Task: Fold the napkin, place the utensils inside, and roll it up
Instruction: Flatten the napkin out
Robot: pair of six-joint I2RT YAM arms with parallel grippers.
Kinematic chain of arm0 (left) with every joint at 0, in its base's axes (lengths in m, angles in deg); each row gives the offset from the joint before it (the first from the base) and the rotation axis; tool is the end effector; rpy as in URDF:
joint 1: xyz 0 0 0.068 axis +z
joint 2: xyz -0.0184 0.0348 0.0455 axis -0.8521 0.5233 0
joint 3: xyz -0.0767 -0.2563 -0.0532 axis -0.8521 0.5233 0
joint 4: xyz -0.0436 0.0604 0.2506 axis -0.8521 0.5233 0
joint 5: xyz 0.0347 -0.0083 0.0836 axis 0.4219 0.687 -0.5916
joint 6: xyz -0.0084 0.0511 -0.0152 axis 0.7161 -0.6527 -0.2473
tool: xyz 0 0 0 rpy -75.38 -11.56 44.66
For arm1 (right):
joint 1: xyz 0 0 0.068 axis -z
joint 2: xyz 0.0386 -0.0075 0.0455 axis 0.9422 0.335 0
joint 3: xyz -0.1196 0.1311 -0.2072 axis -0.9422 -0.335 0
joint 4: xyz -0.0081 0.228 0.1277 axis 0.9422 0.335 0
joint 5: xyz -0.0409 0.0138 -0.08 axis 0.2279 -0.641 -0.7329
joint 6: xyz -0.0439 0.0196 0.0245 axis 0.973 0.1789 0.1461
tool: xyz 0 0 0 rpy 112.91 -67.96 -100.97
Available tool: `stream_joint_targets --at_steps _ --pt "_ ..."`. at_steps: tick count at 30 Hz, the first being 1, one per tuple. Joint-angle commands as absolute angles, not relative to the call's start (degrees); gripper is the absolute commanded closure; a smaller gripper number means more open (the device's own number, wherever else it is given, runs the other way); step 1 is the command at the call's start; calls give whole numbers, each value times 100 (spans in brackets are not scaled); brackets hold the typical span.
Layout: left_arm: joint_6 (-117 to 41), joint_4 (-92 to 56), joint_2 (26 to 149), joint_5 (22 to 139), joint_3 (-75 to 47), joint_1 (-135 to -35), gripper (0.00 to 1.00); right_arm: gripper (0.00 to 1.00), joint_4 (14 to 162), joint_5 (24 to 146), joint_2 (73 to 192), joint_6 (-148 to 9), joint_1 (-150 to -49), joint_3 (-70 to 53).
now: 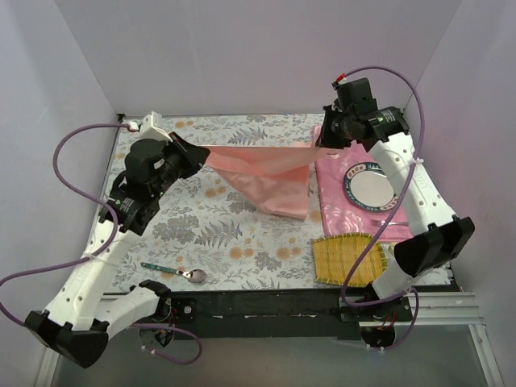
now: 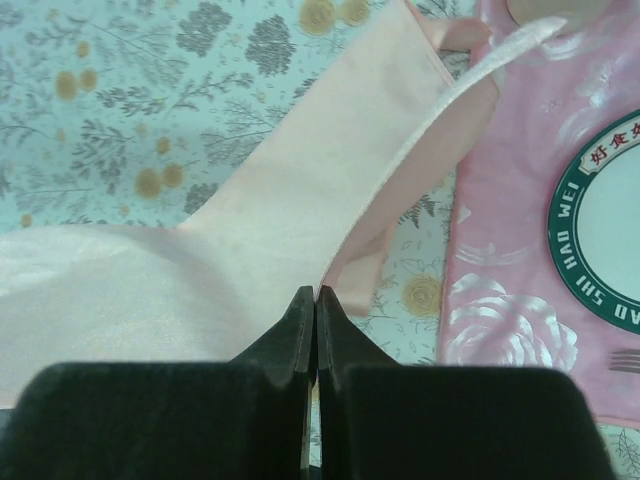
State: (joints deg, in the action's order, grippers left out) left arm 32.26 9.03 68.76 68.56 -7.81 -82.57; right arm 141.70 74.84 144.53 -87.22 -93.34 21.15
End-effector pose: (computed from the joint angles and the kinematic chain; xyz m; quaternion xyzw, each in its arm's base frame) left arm 0.1970 -0.0858 0.4012 -0.4022 0.6913 -0.4638 0.3811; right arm 0.3143 0.1309 0.4149 0.0230 0.9138 0.1429 0.3795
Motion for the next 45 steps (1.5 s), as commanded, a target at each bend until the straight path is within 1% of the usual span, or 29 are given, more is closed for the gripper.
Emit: stream_joint_targets --at_steps 1,3,5,7,9,11,15,19,23,25,27,30,31,32,34,35,36,37,38,40,41,42,43,44,45 --pt "2725 1557 6420 7036 -1460 -8218 100 99 14636 7725 13908 -8672 -9406 2705" --pt "2778 1583 6218 7204 -1776 -8218 100 99 14619 7725 13478 -8769 -9451 2731" --pt "2831 1531 6121 7800 -2039 -8226 100 99 14672 7909 13248 -8865 -9451 2968" --pt "3006 1487 5981 8073 -2198 -8218 100 99 14681 8251 13028 -8910 -9460 3468" --pt "3155 1320 5840 8478 -2366 -8226 100 99 14672 8671 12809 -8945 -9451 3698" --pt "3384 1276 5603 8558 -2454 -8218 100 99 14559 8945 12597 -8962 -9460 3751" --pt "3542 1732 5242 8304 -2822 -8218 100 99 14163 9587 11790 -9015 -9451 3269" --pt "3657 2049 5048 8259 -2946 -8218 100 99 13890 9913 11472 -9234 -9451 3215" --pt "3745 1743 4987 8391 -2709 -8226 100 99 13802 9879 11471 -9446 -9451 3146" --pt "3762 1733 5074 8199 -2595 -8226 100 99 13697 9651 11515 -9489 -9451 2987" --pt "3728 1881 5328 7979 -2594 -8226 100 99 13679 9404 11716 -9516 -9460 2767" --pt "3832 2688 5724 6840 -2752 -8226 100 99 13722 9089 12251 -9472 -9451 2636" --pt "3798 2908 6056 6157 -2796 -8218 100 99 13732 8983 12410 -9411 -9451 2592" --pt "3667 3102 6215 5898 -2744 -8226 100 99 13653 8886 12568 -9228 -9451 2539" --pt "3273 2973 6619 5309 -2385 -8218 100 99 13530 8552 13139 -9060 -9451 2442" --pt "3244 2772 6743 4480 -2184 -8218 100 99 13277 8464 13341 -8972 -9451 2398" --pt "3174 2552 6901 4132 -1659 -8174 100 99 13144 8350 13778 -8858 -9451 2372" --pt "3078 2333 7042 3876 -1454 -8087 100 99 13004 8332 14026 -8805 -9451 2397" --pt "2920 1695 7400 3804 -1234 -7938 100 99 12898 8297 14290 -8743 -9459 2424" --pt "2577 980 7806 4275 -645 -7210 100 99 12598 8113 15046 -8585 -9442 2503" --pt "2619 577 8356 4504 -539 -6894 100 99 12502 8033 15309 -8480 -9433 2547" --pt "2603 381 8649 4646 -451 -6464 98 99 12214 7911 15817 -8375 -9433 2617" --pt "2594 205 9008 4612 -398 -6321 98 99 12098 7883 16100 -8147 -9424 2713" --pt "2480 -75 9334 4655 -493 -6189 99 99 12053 7848 16408 -7988 -9416 3254" --pt "2305 -260 10007 4856 -659 -6005 100 96 12175 7613 17089 -7900 -9407 3651"
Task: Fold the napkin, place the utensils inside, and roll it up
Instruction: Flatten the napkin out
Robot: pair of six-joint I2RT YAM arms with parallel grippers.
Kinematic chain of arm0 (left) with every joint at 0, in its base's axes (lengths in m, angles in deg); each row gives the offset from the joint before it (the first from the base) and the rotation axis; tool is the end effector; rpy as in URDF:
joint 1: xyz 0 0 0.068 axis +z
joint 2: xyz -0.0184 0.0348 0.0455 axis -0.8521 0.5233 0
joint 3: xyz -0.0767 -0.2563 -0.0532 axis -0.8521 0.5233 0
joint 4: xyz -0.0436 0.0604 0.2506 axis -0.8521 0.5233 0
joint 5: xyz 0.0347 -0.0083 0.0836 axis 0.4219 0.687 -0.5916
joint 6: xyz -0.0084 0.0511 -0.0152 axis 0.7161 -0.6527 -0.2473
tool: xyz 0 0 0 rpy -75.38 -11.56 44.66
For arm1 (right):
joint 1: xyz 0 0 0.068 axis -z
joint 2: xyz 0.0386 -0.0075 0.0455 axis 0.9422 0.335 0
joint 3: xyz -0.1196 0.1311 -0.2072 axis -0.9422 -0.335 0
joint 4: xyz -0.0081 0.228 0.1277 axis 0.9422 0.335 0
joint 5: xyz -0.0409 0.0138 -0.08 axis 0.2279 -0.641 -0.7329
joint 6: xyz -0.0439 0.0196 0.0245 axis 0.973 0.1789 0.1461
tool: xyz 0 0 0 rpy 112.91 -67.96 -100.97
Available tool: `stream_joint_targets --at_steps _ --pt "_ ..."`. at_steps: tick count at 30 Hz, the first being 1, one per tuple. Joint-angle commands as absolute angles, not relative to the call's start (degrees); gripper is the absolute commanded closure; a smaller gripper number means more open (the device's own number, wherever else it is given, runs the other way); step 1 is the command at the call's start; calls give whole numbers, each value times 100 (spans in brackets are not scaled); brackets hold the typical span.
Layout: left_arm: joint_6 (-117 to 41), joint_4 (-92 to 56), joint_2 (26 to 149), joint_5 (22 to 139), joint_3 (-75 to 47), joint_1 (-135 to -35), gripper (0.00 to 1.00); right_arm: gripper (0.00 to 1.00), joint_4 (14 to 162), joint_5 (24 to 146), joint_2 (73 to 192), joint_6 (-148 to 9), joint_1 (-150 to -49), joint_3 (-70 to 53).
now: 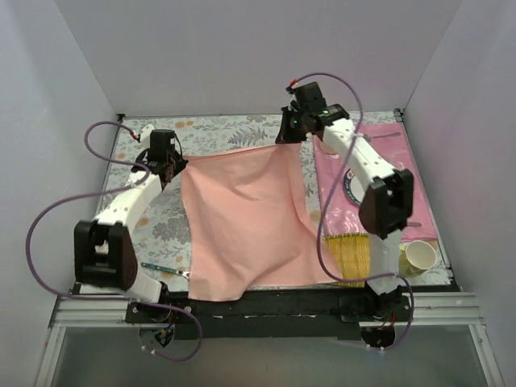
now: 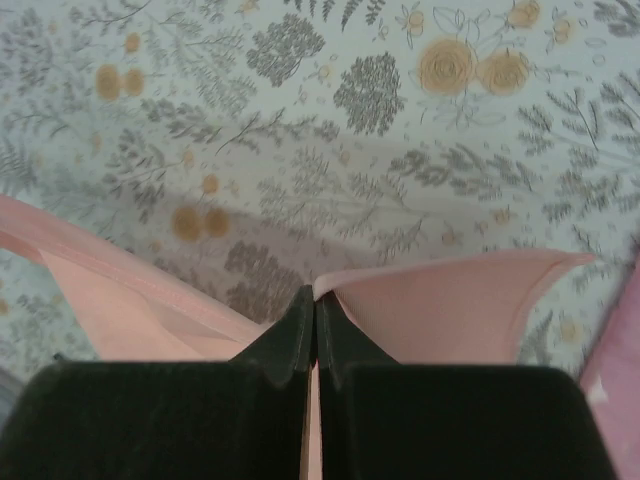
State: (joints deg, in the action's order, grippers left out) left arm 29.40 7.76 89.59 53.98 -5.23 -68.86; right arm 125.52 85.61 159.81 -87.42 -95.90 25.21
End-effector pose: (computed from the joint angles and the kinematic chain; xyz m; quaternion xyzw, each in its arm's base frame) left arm 0.2987 -0.0436 0.3008 -0.5574 0.6959 -0.2013 0.4055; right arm 0.3885 0.1905 0.3635 -0.0365 0.8935 0.2448 0.3746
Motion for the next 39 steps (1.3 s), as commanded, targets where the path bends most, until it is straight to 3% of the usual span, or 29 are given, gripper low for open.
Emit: stream_joint_targets --at_steps 1,2,4,5,8,10,13,19,20,24,29,34,39 --pt "2121 -419 10310 4832 -983 -5994 100 90 12246 7628 17444 -7751 -9363 4055" --pt "1962 -655 10574 4779 -1186 -6003 100 71 12333 7715 18100 -7671 -9354 4981" --pt "1786 -711 11365 4997 -1956 -5968 85 50 12727 7725 18597 -7618 -9310 5751" --pt "1654 -380 11681 5129 -2353 -5968 82 44 12817 7725 18712 -7670 -9284 5947" --pt "1486 604 12369 5060 -3514 -5985 63 34 12283 7716 17918 -7688 -9266 4837" --pt "1565 818 12248 4938 -3579 -5985 46 33 12185 7619 17572 -7714 -9275 4008" --pt "1905 941 11695 4946 -3176 -5994 41 34 12833 7725 17422 -7933 -9345 3962" --pt "2532 1056 10464 6000 -1726 -6450 48 35 13240 7918 16860 -7951 -9793 2806" --pt "2602 1117 10201 5870 -1577 -6712 51 40 13248 7997 16668 -8047 -9802 2645" --pt "2901 1363 9628 5676 -917 -7197 71 43 13529 7472 16306 -7961 -10152 2161" --pt "2910 2110 9408 5236 -530 -7768 69 43 14153 7049 16130 -7767 -10610 1557" --pt "3121 2304 9144 5297 -11 -7813 59 41 13776 7066 15831 -7741 -10989 668" --pt "3191 2172 9389 5429 305 -7805 56 39 13381 7101 15839 -7732 -11094 201"
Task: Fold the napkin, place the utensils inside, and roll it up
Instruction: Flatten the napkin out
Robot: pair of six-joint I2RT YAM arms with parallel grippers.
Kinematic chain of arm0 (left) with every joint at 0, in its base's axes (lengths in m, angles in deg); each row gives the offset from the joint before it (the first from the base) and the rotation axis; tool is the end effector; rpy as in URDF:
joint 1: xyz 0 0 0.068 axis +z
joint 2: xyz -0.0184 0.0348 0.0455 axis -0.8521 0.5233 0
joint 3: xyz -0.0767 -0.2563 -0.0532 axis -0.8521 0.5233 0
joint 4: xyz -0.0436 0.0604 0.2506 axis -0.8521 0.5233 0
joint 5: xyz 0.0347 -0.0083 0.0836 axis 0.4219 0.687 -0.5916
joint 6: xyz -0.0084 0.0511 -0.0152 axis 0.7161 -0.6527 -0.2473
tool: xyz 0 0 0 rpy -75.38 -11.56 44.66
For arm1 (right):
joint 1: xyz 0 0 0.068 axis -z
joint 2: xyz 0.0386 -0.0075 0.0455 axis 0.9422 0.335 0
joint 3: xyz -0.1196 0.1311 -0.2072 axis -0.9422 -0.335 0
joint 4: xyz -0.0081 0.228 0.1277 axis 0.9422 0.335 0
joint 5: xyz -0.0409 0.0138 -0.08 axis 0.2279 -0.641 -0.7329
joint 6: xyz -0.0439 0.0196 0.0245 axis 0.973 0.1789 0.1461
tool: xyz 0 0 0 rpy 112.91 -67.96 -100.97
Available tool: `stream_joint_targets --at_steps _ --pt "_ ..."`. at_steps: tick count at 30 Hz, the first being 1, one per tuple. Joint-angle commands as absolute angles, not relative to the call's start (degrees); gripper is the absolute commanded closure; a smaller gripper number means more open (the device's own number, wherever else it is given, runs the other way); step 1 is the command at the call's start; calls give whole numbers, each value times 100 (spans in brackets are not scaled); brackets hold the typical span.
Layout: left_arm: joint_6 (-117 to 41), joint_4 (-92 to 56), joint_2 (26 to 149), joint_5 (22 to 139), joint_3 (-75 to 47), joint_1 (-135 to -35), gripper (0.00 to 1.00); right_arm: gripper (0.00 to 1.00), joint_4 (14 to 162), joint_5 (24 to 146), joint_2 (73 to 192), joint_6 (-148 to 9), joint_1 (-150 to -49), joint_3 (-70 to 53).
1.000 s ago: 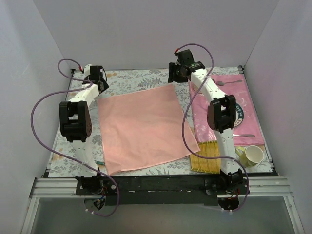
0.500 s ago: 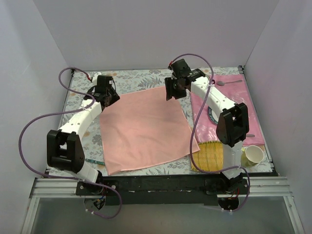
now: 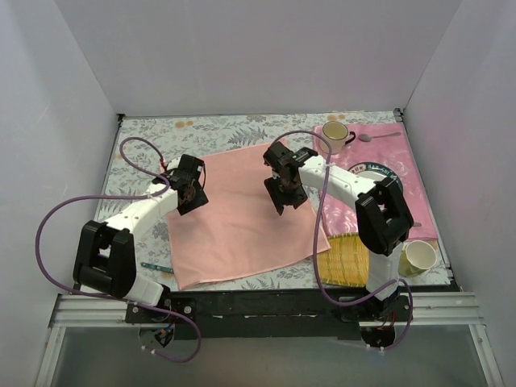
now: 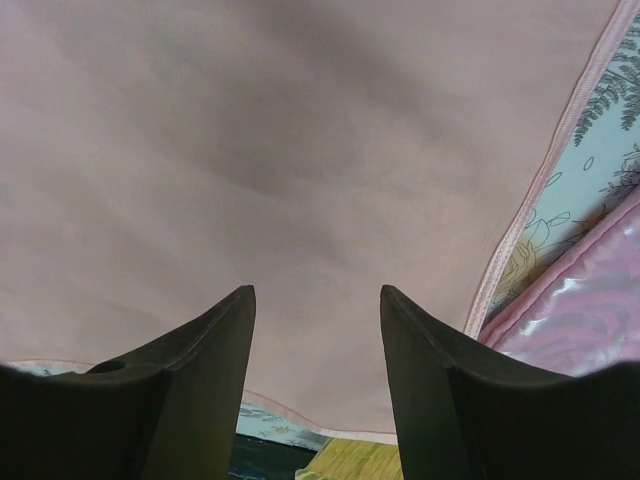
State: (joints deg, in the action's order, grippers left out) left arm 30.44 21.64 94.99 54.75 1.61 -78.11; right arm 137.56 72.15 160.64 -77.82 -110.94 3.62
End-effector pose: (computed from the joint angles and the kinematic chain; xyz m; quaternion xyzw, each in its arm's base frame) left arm 0.2687 -0.0847 0.2210 -0.5134 0.8168 -0.0716 0.2533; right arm 0.2988 0.2508 0.2266 -0.2089 0.9638 0.0326 0.1623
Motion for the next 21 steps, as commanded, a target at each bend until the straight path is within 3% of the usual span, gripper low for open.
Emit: stream_joint_targets --at_steps 1,21 --pt "3252 2129 9468 5438 323 -7805 56 39 13337 7084 15866 -7741 -11112 140" --pt "2901 1434 11077 5130 -353 -7436 55 33 13028 6503 17122 -7882 -10989 991"
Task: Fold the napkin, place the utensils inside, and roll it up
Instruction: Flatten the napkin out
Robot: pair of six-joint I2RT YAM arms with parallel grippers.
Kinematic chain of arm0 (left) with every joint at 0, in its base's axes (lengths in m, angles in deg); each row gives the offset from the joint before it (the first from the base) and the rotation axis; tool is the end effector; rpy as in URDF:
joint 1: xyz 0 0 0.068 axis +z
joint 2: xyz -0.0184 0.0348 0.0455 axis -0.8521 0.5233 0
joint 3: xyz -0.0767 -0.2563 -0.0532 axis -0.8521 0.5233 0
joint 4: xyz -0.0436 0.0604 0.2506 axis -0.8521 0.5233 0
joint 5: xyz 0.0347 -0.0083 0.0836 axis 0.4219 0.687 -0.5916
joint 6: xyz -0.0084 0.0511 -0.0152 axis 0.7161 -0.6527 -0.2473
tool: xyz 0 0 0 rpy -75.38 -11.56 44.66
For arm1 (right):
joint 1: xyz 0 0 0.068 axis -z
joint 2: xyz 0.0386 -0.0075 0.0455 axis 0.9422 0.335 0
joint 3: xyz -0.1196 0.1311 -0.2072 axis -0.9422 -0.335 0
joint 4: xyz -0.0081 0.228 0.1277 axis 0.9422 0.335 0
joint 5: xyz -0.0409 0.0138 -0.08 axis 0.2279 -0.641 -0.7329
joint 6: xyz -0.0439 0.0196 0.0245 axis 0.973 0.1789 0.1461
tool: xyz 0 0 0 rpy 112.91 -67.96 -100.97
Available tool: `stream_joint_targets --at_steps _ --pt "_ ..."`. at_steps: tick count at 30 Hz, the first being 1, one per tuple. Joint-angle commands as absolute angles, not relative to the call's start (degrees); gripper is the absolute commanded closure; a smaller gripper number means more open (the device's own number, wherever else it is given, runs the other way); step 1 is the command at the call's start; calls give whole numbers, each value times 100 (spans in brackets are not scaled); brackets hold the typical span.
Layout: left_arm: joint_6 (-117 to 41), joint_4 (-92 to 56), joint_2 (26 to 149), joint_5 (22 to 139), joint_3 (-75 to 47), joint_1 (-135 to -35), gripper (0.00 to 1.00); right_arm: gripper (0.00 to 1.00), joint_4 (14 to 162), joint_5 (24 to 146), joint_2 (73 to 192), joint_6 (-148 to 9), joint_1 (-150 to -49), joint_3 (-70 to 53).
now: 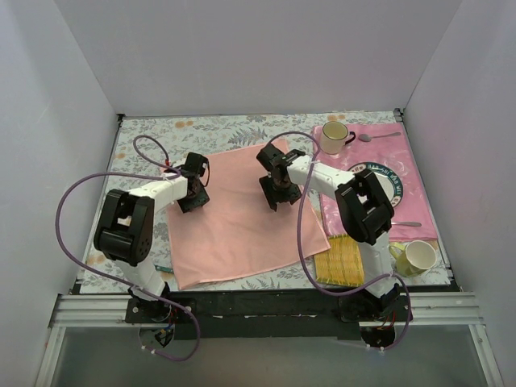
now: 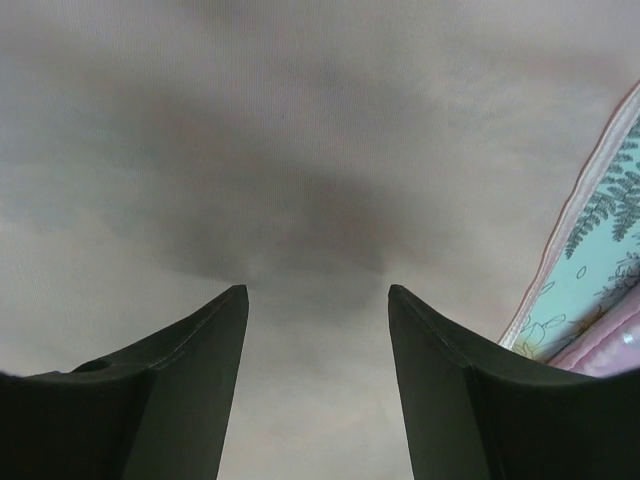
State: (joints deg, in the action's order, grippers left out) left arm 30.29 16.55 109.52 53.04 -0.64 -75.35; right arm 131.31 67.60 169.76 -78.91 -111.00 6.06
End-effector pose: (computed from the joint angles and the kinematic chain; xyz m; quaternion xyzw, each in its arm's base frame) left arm 0.3075 -0.0813 0.1646 -0.5308 0.8166 -0.0084 0.2266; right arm 0.3248 0.2698 0.1811 -0.1940 0.9649 -0.0022 0.1770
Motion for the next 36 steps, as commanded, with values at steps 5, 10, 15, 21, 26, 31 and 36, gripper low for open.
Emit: stream_joint_targets --at_steps 5,10,15,21,26,31,36 --pt "2752 1294 11524 5253 -713 -7313 55 33 12976 6485 17421 -7855 -10770 1228" --pt "2752 1249 12070 5324 -1275 -7251 55 33 12993 6521 17763 -7750 -10550 1527" --pt "2796 1188 12640 5385 -1785 -7225 54 33 12818 6530 17957 -7618 -10374 1791" --pt "2770 1284 13195 5385 -2620 -7189 54 33 12817 6547 18344 -7354 -10189 2397" --pt "2673 1425 13573 5385 -3217 -7145 53 32 12888 6530 18678 -7187 -10075 2898" --pt "2428 1539 13600 5350 -3420 -7128 52 31 12949 6521 18827 -7047 -9899 3328" --pt "2523 1707 13039 5227 -3211 -7145 46 30 13176 6450 18872 -6976 -9846 4005"
